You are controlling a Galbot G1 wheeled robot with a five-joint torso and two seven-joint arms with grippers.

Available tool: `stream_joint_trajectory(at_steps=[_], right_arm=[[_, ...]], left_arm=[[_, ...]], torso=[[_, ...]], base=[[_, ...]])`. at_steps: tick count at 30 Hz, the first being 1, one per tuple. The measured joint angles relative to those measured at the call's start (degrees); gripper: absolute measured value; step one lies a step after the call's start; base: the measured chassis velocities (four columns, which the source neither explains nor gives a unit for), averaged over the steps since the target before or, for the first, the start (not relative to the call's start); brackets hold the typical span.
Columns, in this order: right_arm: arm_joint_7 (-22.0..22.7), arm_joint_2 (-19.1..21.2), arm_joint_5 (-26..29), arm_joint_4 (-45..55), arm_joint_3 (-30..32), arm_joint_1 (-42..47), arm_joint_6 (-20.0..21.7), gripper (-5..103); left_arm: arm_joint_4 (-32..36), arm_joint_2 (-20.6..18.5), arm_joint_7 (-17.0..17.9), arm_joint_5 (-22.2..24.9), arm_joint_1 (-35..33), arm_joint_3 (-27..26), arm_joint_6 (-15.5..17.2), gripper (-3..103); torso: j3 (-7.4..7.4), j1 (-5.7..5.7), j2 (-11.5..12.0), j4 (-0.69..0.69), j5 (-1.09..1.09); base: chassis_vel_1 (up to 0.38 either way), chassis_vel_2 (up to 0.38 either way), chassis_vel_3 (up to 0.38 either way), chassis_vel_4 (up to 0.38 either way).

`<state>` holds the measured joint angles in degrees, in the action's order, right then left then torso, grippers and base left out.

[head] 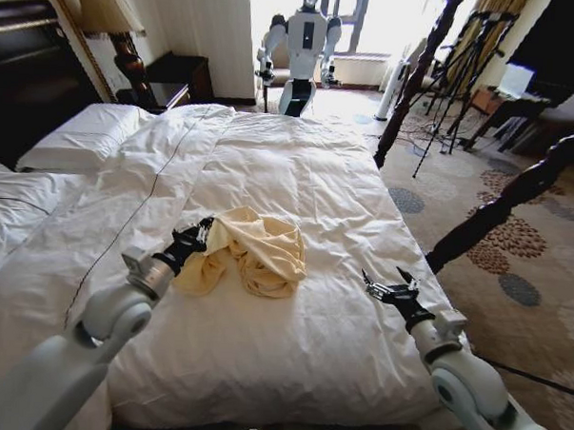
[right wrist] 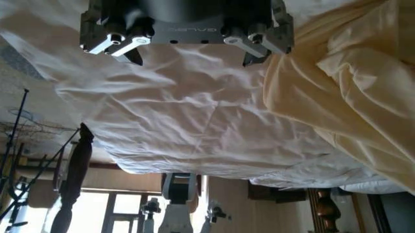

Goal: Pick up the clothes from the bed and hang them on the clothes hanger.

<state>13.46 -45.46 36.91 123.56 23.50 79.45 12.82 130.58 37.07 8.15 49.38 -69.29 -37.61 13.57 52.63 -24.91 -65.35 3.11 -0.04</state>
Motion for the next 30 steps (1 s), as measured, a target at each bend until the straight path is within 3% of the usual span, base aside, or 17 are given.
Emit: stream_joint_trajectory(at_steps=[7,8,16,20,22,25,26,30], right_arm=[[2.9,0.6,1.6,-4.6,-17.1,-14.3,0.4,100],[2.9,0.6,1.6,-4.6,-17.1,-14.3,0.4,100],[8.3,-1.6,8.3,-6.1,-33.9,-27.2,-0.6,100],[11.1,-3.1,10.0,-5.6,-40.8,-31.6,-0.9,100],[11.5,-3.9,9.8,-5.8,-43.4,-33.2,-1.1,100],[13.8,-7.5,7.2,-8.3,-52.2,-39.7,-2.8,100],[13.8,-7.5,7.2,-8.3,-52.2,-39.7,-2.8,100],[18.5,-14.2,6.5,-12.0,-62.2,-47.7,-3.8,100]], left_arm=[[1.3,-6.0,4.3,8.9,8.2,-1.4,0.9,0],[1.3,-6.0,4.3,8.9,8.2,-1.4,0.9,0],[-0.5,-11.5,6.5,17.5,18.6,-1.0,2.2,0],[-2.3,-12.1,6.5,18.3,20.0,-1.0,2.2,0],[-2.7,-12.1,6.5,18.4,20.2,-1.0,2.2,0],[-3.4,-12.1,6.3,18.5,20.0,-1.0,2.1,0],[-3.4,-12.1,6.3,18.5,20.0,-1.0,2.1,0],[-4.0,-11.3,6.1,18.0,19.2,-0.9,2.0,0]], torso=[[0.0,0.0,0.0,0.0,0.0],[0.0,0.0,0.0,0.0,0.0],[0.0,0.0,0.0,0.01,0.01],[0.0,0.0,0.0,0.0,-0.01],[0.0,0.0,0.0,0.01,-0.02],[0.0,0.01,0.0,0.01,0.0],[0.0,0.01,0.0,0.01,0.0],[0.0,0.0,0.0,-0.01,-0.02]], base=[[0.0,0.0,0.0,0.0],[0.0,0.0,0.0,0.0],[0.0,0.0,0.0,0.0],[0.0,0.0,0.0,0.0],[0.0,0.0,0.0,0.0],[0.0,0.0,0.0,0.0],[0.0,0.0,0.0,0.0],[0.0,0.0,0.0,0.0]])
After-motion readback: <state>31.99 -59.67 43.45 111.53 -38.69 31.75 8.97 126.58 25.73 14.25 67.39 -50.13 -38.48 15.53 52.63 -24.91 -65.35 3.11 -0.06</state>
